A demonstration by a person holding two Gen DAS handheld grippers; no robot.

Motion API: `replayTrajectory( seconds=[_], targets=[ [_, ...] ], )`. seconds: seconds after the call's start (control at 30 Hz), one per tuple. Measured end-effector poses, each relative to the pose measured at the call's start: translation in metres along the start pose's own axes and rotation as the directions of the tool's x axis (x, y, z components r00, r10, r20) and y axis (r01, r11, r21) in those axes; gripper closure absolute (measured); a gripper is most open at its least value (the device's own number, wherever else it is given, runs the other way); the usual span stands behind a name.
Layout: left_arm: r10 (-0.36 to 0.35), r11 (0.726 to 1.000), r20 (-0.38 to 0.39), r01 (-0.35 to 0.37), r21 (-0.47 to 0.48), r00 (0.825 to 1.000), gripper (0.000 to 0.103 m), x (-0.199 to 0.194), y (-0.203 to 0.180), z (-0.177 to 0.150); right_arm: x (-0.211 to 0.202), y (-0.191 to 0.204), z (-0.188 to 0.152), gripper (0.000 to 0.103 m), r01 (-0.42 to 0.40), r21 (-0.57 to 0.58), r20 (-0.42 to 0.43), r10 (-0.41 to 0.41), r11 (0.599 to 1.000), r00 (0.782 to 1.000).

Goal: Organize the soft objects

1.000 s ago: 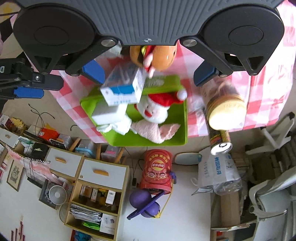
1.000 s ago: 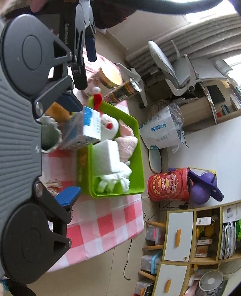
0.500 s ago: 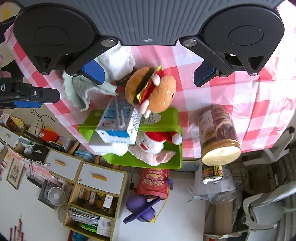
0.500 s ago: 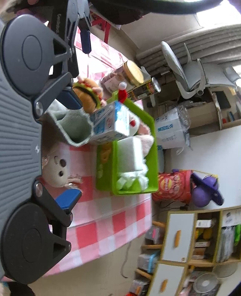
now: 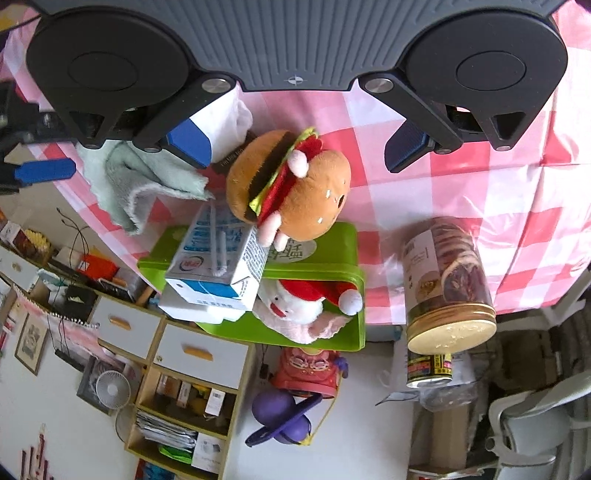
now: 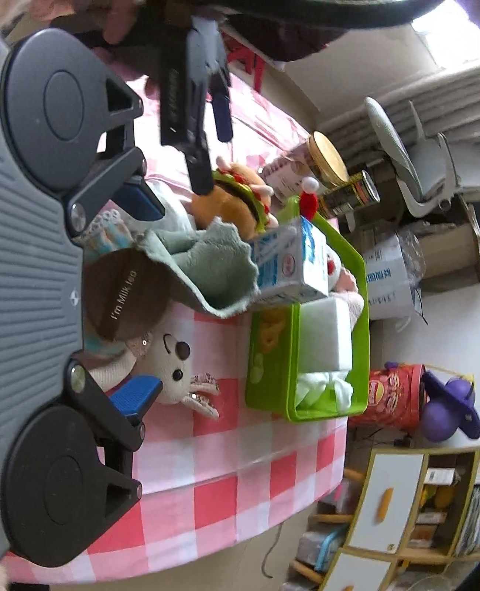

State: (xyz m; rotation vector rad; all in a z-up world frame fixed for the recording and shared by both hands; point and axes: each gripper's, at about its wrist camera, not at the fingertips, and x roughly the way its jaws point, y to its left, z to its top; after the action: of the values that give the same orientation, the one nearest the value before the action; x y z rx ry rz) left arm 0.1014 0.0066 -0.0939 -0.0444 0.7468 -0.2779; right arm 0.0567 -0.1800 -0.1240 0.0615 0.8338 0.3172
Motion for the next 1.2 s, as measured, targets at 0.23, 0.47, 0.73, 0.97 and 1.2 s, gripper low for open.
replayTrajectory(
  seconds=[0.23,0.47,0.73,0.97,1.2],
  targets=[
    [0.008,1.0,0.023,-0.008,-0.002,1.0,0.01,0.013,-0.003,-0.001,0.005,0.013,-0.006,0.054,0.025,-0.09,-0.009,-0.026,0.996,1.0],
    [0.008,1.0,0.027,-0.008,-0.016,1.0,0.026,0.02,-0.006,0.0,0.004,0.017,-0.009,0.069,0.05,-0.135,0.007,-0.049,0.99,0.999],
    [0.01,0.998,0.035,-0.007,-0.069,0.999,0.037,0.019,-0.002,0.005,-0.006,0.011,-0.005,0.075,0.021,-0.081,0.029,-0.018,0.996,0.999],
    [0.003,0.996,0.029,-0.001,-0.084,1.0,0.039,0.006,0.002,0.009,-0.011,0.009,-0.001,0.08,-0.008,-0.052,0.035,0.01,0.999,0.999],
    [0.014,0.996,0.006,-0.013,-0.087,1.0,0.039,-0.005,0.007,0.01,-0.013,0.014,0.0,0.084,-0.016,-0.055,0.033,0.018,0.998,0.999]
  ],
)
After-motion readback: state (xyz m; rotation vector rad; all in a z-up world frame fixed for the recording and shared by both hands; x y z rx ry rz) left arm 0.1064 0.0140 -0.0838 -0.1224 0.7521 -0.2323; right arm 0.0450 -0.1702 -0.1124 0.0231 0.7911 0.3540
